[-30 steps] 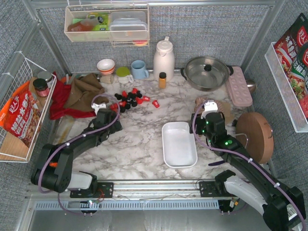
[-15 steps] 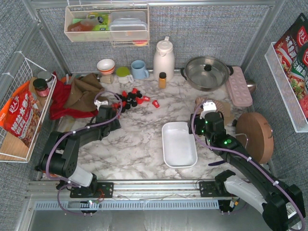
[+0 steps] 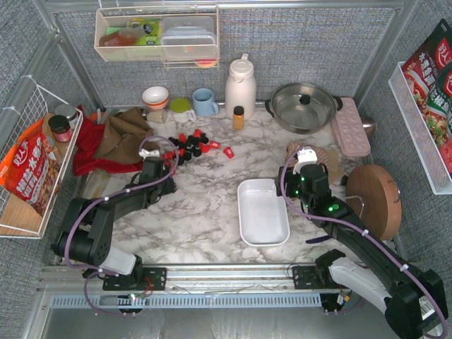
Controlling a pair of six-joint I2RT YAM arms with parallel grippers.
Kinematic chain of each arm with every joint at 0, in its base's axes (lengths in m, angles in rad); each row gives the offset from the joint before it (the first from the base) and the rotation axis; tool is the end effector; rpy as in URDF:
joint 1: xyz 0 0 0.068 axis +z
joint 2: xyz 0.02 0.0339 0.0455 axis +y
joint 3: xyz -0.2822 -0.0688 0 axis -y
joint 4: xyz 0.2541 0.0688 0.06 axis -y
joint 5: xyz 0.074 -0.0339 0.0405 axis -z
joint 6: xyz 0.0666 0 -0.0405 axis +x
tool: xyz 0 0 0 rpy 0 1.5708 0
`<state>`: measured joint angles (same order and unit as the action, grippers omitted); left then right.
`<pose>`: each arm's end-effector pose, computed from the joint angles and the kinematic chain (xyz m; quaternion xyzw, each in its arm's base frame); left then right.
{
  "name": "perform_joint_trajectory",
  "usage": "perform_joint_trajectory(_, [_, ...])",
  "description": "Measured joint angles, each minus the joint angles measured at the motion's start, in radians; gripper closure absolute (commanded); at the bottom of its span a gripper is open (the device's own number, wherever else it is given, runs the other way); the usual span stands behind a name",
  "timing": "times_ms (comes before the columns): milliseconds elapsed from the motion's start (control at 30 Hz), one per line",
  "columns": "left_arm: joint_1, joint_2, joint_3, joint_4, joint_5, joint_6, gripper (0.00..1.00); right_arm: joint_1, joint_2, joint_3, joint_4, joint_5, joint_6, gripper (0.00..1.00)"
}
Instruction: Mix the coffee capsules in the storage basket
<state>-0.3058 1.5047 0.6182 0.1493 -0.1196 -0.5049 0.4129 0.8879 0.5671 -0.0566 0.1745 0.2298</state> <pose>0.3001 -0.0864 0.1419 -0.1148 0.9058 -0.1091 0.3929 0.2169 0.0824 0.2578 -0.0266 0.8251 0.1084 0.5539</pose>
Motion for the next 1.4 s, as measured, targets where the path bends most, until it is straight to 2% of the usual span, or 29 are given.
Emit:
perform_joint_trajectory(167, [0.000,-0.089,-0.052,-0.026,0.042,-0.018,0.59,0.000,0.003,0.003,0.000,-0.010,0.000,0.34])
perform_joint_trajectory(400, [-0.032,-0.300,-0.093,-0.051,0.144,-0.047,0.59,0.000,0.010,0.027,-0.008,-0.048,-0.001,0.34])
perform_joint_trajectory(533, [-0.120,-0.386,-0.087,-0.031,0.187,-0.063,0.59,0.000,0.010,0.021,-0.001,-0.047,-0.003,0.34])
perform_joint_trajectory(667, [-0.246,-0.403,-0.080,0.047,0.211,-0.072,0.59,0.000,0.003,-0.005,0.006,-0.025,-0.003,0.34])
perform_joint_trajectory(867, [-0.431,-0.319,-0.051,0.210,0.254,-0.061,0.59,0.000,-0.019,-0.032,0.014,0.008,0.001,0.33])
perform_joint_trajectory(1067, [-0.592,-0.155,0.049,0.309,0.257,0.016,0.56,0.000,-0.030,-0.051,0.023,0.046,0.010,0.33])
perform_joint_trajectory(1200, [-0.657,-0.040,0.134,0.312,0.249,0.057,0.56,0.000,-0.031,-0.051,0.030,0.058,0.012,0.33])
perform_joint_trajectory(1400, [-0.722,0.110,0.289,0.233,0.202,0.095,0.55,0.000,-0.034,-0.051,0.030,0.065,0.019,0.33])
